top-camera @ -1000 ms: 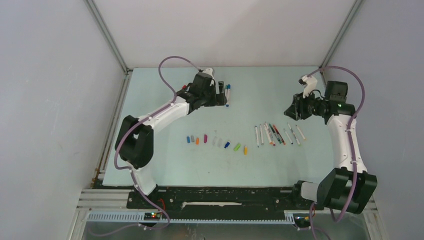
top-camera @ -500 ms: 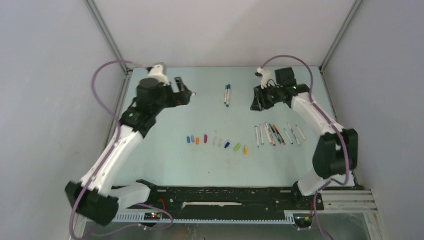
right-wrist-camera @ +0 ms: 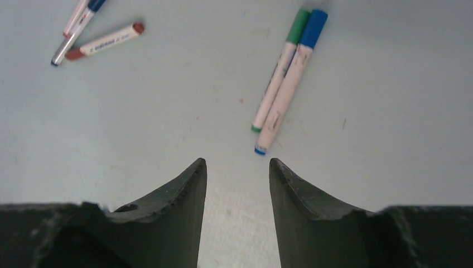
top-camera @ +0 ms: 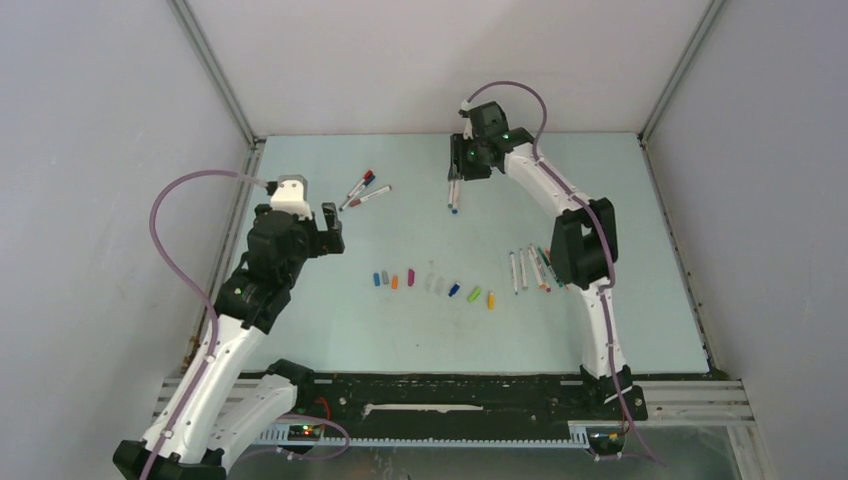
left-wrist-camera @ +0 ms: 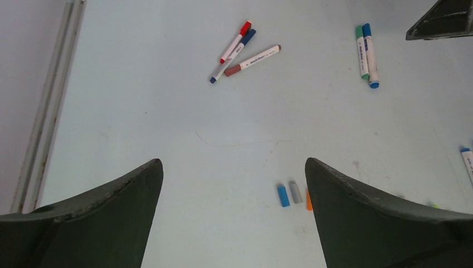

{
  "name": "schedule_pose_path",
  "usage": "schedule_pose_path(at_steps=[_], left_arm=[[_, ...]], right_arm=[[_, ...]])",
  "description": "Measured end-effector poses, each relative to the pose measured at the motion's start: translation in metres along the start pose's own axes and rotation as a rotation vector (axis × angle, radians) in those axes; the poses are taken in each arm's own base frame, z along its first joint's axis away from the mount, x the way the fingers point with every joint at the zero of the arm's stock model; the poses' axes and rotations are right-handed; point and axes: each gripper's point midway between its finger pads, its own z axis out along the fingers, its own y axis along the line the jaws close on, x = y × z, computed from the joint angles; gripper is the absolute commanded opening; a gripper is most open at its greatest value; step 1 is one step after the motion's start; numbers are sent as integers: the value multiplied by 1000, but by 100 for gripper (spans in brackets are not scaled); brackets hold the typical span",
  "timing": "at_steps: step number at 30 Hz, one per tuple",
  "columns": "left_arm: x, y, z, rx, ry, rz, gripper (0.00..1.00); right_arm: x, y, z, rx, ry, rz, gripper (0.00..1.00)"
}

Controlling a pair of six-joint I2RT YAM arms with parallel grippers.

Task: Open the pen caps
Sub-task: Pick up the pen from the center of the board.

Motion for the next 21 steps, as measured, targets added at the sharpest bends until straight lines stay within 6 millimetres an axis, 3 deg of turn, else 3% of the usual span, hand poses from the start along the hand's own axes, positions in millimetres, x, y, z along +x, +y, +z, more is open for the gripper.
schedule_pose_path(at_steps=[5, 9, 12, 21], left_arm=[[-7, 8, -3, -37, -31, 18, 100], [-9, 10, -4, -43, -43, 24, 100], [-9, 10, -4, -44, -42, 24, 100], [-9, 11, -4, -48, -41, 23, 100]], right_arm=[[-8, -10, 38, 65, -4, 32, 44], [11, -27, 60, 116, 50, 50, 42], [21, -37, 70, 141, 81, 54, 41], [20, -41, 82, 154, 78, 37, 40]])
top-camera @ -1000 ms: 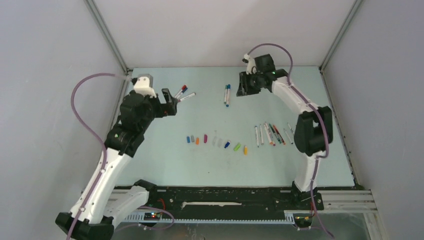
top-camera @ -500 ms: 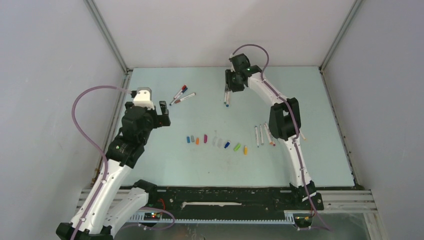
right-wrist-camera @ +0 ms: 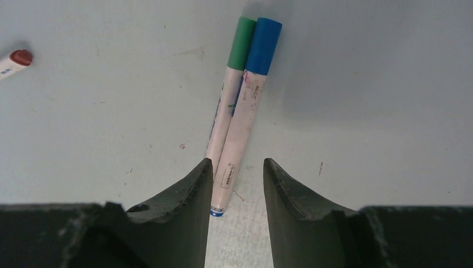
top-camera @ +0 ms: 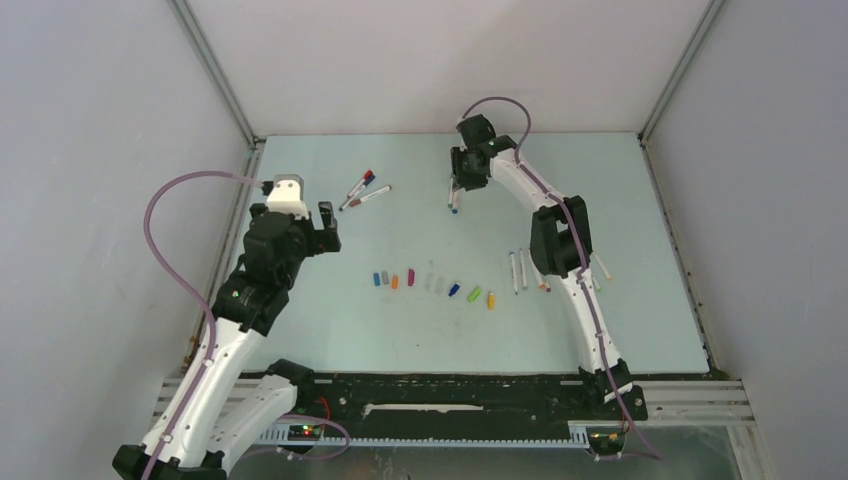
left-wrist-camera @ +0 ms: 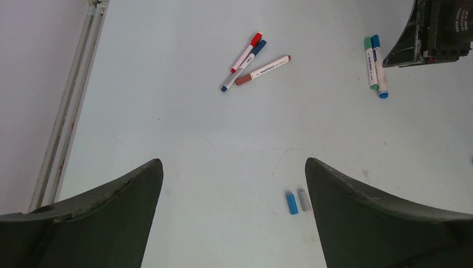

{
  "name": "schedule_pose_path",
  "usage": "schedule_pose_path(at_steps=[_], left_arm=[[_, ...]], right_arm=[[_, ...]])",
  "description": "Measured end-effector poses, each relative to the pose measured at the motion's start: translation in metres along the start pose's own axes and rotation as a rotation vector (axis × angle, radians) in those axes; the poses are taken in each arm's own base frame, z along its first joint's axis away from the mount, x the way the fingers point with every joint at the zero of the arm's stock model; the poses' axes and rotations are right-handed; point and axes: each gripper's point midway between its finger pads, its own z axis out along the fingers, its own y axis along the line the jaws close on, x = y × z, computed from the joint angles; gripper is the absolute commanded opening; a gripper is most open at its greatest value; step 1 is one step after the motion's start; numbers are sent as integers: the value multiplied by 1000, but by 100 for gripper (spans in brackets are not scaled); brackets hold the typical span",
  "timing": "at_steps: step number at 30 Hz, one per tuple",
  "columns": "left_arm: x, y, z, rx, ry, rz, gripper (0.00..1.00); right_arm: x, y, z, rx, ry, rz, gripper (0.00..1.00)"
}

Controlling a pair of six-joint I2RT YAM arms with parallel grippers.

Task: Open the pen caps
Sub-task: Pick up the pen from the center of the board.

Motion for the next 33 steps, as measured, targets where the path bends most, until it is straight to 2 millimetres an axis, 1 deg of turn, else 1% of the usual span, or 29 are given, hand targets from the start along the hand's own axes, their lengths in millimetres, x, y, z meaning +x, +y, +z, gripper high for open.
schedule_pose_path(at_steps=[5, 10, 15, 18, 26, 28, 33], left_arm=[[1, 0, 1, -2, 3, 0, 100], [2, 1, 2, -4, 7, 1, 100], [2, 2, 2, -8, 8, 0, 100], [2, 2, 2, -9, 8, 0, 100], [2, 2, 2, -9, 8, 0, 100], [2, 2, 2, -9, 9, 0, 100], [2, 2, 2, -8, 9, 0, 100]], right_arm=[[2, -3, 8, 16, 2, -7, 38], [9, -7, 16, 23, 20, -8, 37], [9, -6, 16, 23, 18, -14, 32], [9, -6, 16, 23, 18, -20, 31], [10, -5, 20, 19, 12, -36, 32], [15, -9, 23, 30, 23, -46, 32], [17, -13, 21, 41, 18, -58, 31]])
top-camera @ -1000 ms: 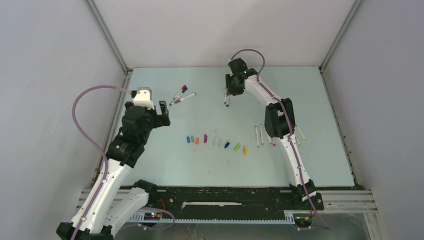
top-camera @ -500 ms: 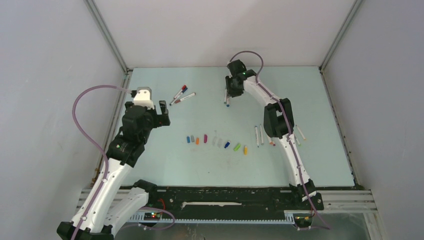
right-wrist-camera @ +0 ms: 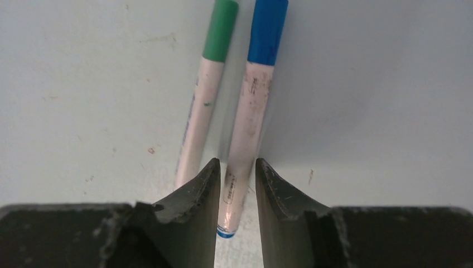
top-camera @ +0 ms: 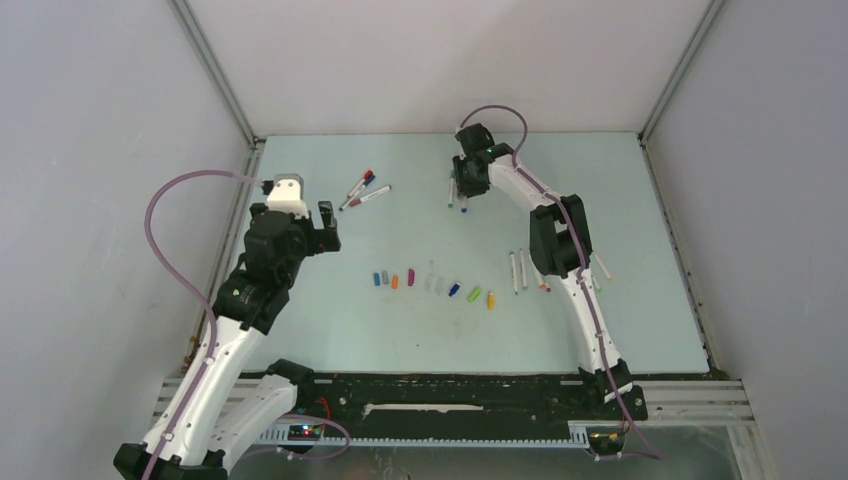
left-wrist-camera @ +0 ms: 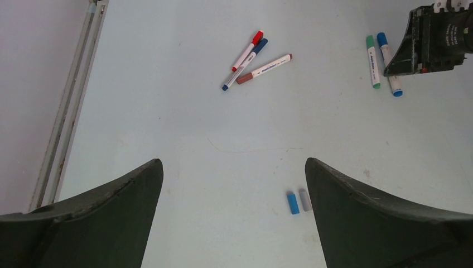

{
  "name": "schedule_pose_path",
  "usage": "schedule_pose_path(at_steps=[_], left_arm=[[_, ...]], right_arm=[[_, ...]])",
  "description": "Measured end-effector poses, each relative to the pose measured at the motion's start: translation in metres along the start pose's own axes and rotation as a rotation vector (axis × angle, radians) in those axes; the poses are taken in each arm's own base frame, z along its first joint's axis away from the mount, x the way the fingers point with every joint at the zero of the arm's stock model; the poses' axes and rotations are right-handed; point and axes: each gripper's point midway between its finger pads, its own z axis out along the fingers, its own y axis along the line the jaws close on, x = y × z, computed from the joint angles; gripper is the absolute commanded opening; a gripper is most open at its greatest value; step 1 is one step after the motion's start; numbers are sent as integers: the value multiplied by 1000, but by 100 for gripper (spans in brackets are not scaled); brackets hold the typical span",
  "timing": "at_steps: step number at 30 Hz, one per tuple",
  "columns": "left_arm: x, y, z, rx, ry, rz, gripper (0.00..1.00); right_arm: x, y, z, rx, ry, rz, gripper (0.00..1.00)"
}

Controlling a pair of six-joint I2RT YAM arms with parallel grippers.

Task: Open the pen caps
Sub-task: Pick up the pen from the center of the board.

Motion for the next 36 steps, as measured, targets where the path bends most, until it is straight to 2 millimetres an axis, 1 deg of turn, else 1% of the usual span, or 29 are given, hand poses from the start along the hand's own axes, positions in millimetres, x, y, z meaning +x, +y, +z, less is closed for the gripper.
schedule_pose_path(at_steps=[2, 9, 12, 21, 24, 26, 28, 30, 33, 34, 36], left_arm=[[0, 0, 0, 3, 0, 0, 100], [-1, -1, -1, 6, -2, -1, 100], [-1, 0, -1, 6, -4, -3, 100], [-2, -2, -2, 16, -9, -5, 100], [-1, -9, -3, 56, -3, -5, 100], [0, -16, -2, 94, 3, -6, 100], [1, -24, -2, 140, 9, -11, 100], [0, -35, -2, 194, 12, -34, 100], [-7, -54, -5, 285, 0, -101, 100], [-10, -60, -6, 314, -6, -127, 100], [-23, -79, -8, 411, -51, -222, 100]], right_arm=[[3, -2, -2, 6, 4, -3, 28], [17, -13, -12, 22, 33, -18, 7], [24, -18, -17, 33, 48, -32, 0], [40, -43, -32, 48, 86, -82, 0], [45, -52, -38, 34, 101, -92, 0], [49, -60, -47, 12, 112, -90, 0], [51, -66, -63, -19, 111, -80, 0], [49, -67, -86, -76, 87, -73, 0], [41, -62, -132, -185, 10, -64, 0], [38, -59, -150, -229, -26, -64, 0], [35, -51, -184, -317, -91, -70, 0]])
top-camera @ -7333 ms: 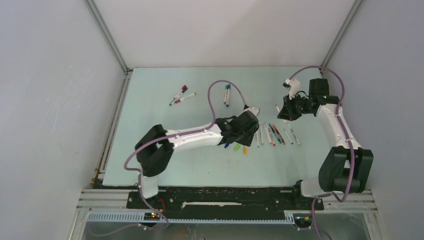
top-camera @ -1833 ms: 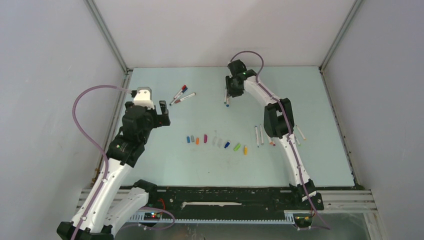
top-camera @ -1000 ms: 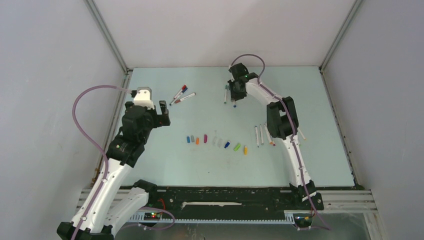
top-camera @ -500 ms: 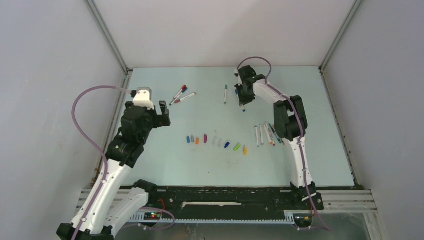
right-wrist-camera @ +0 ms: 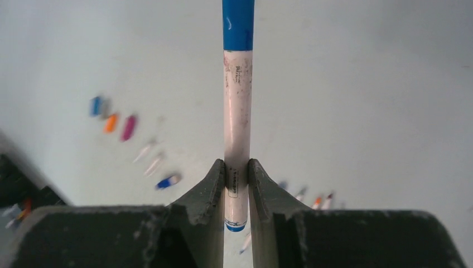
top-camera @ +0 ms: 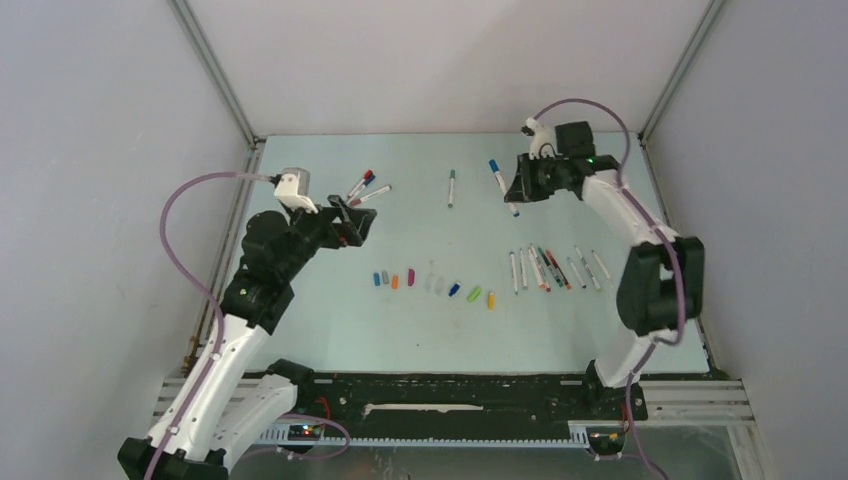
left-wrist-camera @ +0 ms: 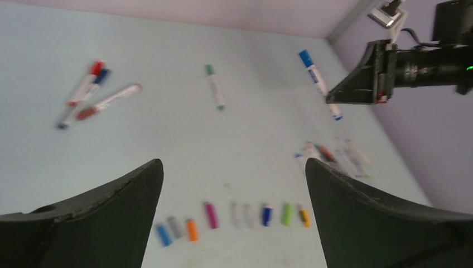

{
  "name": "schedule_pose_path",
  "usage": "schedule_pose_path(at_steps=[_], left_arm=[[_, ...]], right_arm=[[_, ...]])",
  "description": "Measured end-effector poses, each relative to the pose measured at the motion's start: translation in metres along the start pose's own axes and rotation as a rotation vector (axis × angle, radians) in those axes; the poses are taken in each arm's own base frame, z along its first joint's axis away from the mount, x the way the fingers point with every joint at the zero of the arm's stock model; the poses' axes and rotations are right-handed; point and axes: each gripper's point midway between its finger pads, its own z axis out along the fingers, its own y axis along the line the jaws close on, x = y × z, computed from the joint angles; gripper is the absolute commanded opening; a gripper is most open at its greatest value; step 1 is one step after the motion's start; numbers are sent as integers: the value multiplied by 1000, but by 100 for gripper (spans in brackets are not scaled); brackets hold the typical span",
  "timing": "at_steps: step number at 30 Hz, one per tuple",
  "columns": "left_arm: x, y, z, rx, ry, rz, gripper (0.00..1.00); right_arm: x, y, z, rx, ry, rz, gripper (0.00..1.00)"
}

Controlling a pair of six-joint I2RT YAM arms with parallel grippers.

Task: Open the pen caps
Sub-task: Pick up the pen from the center of the board.

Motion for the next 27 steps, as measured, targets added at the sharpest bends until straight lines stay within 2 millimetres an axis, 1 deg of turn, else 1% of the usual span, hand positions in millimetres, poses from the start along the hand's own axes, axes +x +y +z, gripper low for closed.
schedule_pose_path(at_steps=[1, 2, 3, 4, 6, 8, 10, 11, 13, 16, 20, 22, 27], left_arm=[[-3, -10, 3, 50, -26, -45, 100], [-3, -17, 6, 92, -43, -88, 100], [-3, -29, 10, 160, -72, -153, 100], [0, -34, 13, 194, -79, -197, 100], [10, -53, 22, 286, -86, -299, 100], [21, -73, 28, 353, -60, -352, 100], [25, -98, 33, 422, -50, -380, 100], [26, -110, 34, 457, -50, -390, 100], [26, -128, 36, 507, -60, -403, 100], [26, -144, 47, 533, -72, -421, 100], [24, -156, 68, 524, -85, -463, 98], [23, -162, 75, 520, -86, -482, 96], [18, -176, 87, 524, -87, -524, 82]], right_arm=[[-1, 13, -16, -64, -37, -14, 0], [0, 22, -27, -104, -53, -23, 0], [3, 34, -39, -168, -73, -40, 0], [9, 44, -49, -224, -80, -52, 0], [26, 64, -65, -354, -81, -71, 0], [39, 75, -74, -449, -74, -71, 0], [51, 85, -80, -549, -65, -68, 0], [54, 88, -83, -582, -64, -65, 0], [56, 97, -90, -655, -68, -68, 0], [56, 107, -99, -740, -83, -86, 0], [57, 121, -107, -824, -87, -108, 0], [58, 126, -109, -850, -86, -117, 0], [61, 136, -110, -892, -80, -142, 0]])
